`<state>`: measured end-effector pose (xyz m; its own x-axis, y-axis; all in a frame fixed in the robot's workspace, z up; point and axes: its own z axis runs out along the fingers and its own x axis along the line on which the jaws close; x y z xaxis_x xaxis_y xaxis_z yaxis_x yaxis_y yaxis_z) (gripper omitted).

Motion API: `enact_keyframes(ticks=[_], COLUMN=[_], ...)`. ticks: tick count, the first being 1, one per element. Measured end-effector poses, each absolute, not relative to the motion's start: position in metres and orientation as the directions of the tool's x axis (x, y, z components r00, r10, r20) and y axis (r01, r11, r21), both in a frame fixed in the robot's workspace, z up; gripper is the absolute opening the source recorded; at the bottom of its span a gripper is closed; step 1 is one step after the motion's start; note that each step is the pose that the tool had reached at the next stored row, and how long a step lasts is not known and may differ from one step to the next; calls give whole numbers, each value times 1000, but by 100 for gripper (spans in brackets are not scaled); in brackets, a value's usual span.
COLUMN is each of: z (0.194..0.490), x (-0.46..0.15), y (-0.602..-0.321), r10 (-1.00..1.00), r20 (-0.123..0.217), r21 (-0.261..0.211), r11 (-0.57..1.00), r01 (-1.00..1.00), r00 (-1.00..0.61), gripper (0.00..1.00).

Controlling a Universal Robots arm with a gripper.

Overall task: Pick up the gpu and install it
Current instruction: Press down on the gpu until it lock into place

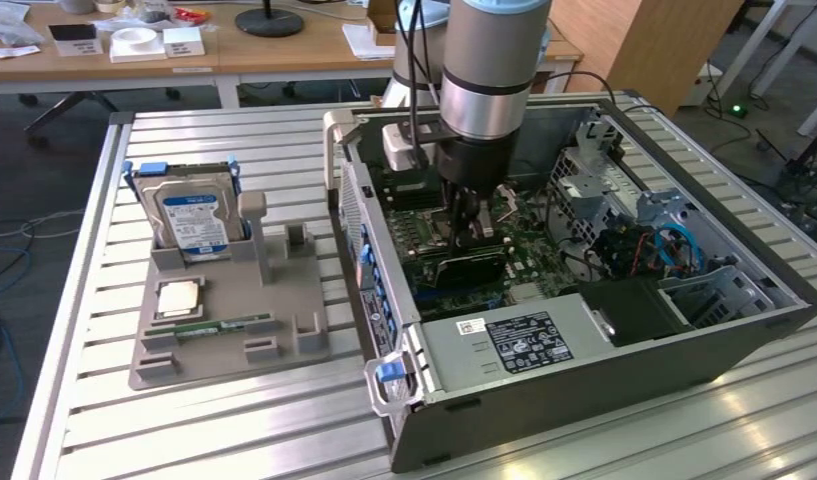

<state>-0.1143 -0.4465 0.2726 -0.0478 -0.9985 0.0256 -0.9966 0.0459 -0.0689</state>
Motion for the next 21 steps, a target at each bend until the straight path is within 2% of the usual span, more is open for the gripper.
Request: enact_keyframes(ticks=[21], z=[267], x=[-114], y=[-443], r10=[-999], r20=[26], r21=[-69], r11=[46], r01=[-997], r00=[-48], gripper=[11])
